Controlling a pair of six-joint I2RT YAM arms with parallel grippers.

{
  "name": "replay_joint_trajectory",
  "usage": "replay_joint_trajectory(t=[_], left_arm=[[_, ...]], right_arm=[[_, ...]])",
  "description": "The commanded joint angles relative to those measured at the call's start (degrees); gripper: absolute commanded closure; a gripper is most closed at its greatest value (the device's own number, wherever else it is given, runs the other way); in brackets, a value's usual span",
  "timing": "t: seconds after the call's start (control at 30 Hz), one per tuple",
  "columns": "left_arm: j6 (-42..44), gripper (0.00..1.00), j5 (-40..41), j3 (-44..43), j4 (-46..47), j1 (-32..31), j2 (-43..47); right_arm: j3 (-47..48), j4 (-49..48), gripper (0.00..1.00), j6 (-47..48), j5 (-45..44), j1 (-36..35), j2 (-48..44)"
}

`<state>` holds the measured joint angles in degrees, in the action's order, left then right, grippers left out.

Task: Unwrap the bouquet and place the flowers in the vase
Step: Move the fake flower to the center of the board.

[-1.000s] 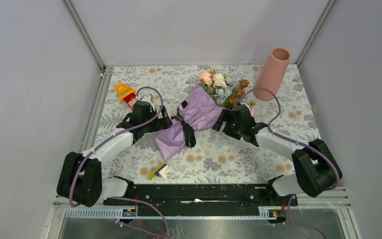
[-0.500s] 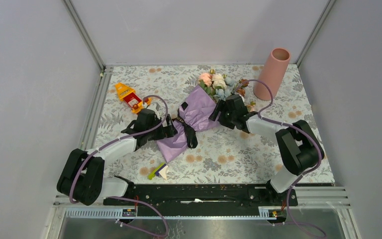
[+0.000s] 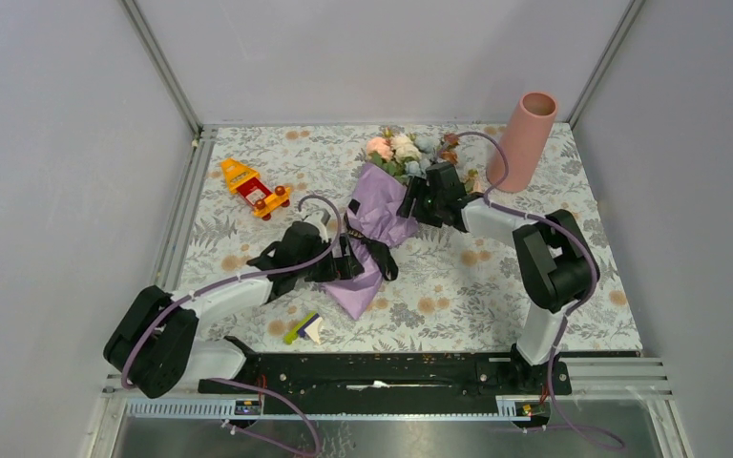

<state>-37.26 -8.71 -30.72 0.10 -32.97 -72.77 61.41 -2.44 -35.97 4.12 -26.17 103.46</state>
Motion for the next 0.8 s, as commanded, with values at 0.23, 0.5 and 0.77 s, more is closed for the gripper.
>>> replay_joint_trajectory(t=[0.23,0.5,0.77], left_arm=[[-7.3,0.03,0.3,-4.4,9.5,-14.3,-7.6],[-9.6,0.03,3.1,-7.7,11.6,-20.8,-10.5],[-7.6,0.01,8.2,-8.7,2.7,-20.9,-4.7]], right_arm=[[12.3,8.2,0.33,9.0,6.2,0.1,8.6],[12.0,7.3,0.34,10.7,10.7,0.1,8.5],[11.1,11.5,0.23,14.7,9.6,0.3,2.2]])
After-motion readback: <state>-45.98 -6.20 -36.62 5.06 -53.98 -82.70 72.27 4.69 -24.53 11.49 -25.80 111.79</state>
